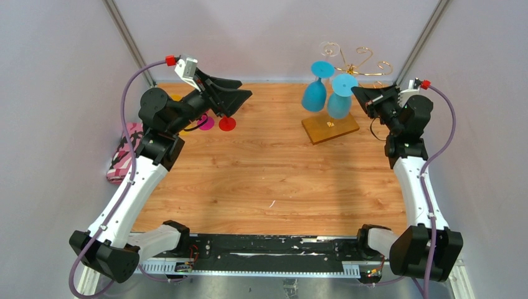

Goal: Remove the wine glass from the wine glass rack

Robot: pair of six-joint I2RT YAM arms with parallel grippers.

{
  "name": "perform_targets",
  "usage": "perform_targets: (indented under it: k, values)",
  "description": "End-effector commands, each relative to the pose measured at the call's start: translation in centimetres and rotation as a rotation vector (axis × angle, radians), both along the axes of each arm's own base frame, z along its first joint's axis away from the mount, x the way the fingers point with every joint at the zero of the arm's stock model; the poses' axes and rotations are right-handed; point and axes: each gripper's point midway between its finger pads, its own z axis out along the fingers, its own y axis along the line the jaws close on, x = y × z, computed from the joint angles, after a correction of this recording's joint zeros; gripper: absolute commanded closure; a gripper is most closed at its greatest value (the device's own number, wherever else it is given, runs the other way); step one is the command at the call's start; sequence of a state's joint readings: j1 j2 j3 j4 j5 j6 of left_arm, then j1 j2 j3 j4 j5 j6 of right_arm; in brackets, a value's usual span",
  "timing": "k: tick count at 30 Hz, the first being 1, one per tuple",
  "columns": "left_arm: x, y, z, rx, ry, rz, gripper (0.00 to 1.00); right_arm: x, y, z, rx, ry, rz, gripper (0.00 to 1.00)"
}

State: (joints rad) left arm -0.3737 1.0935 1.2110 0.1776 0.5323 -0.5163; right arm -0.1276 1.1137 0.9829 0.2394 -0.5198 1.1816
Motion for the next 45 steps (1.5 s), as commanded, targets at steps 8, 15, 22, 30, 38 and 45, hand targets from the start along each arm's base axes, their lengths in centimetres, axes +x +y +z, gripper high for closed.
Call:
perform_targets:
  k: [8,15,22,30,38,45]
  values:
    - [-0.6,0.0,-0.1,-0.013,0.007,-0.011,0.39,-1.2,1.6,1.5,0.0,0.073,0.133,1.0]
    - [-0.2,-0.1,-0.3,-0.009,0.014,-0.011,0.4,-0.1,2.1,0.6,0.009,0.09,0.171,1.0]
    - [0.2,-0.4,-1.1,0.001,0.03,-0.016,0.41,1.2,1.8,1.5,0.026,0.059,0.148,1.0]
    - [0.4,-0.5,-1.3,0.006,0.034,-0.017,0.42,2.2,1.0,3.0,0.014,0.032,0.104,1.0]
    - [0.5,-0.5,-1.5,0.008,0.037,-0.018,0.43,2.5,-0.6,4.2,-0.037,0.014,0.022,1.0]
    - [0.6,-0.6,-1.7,0.008,0.045,-0.018,0.44,0.5,-2.6,3.5,-0.081,0.022,-0.054,1.0]
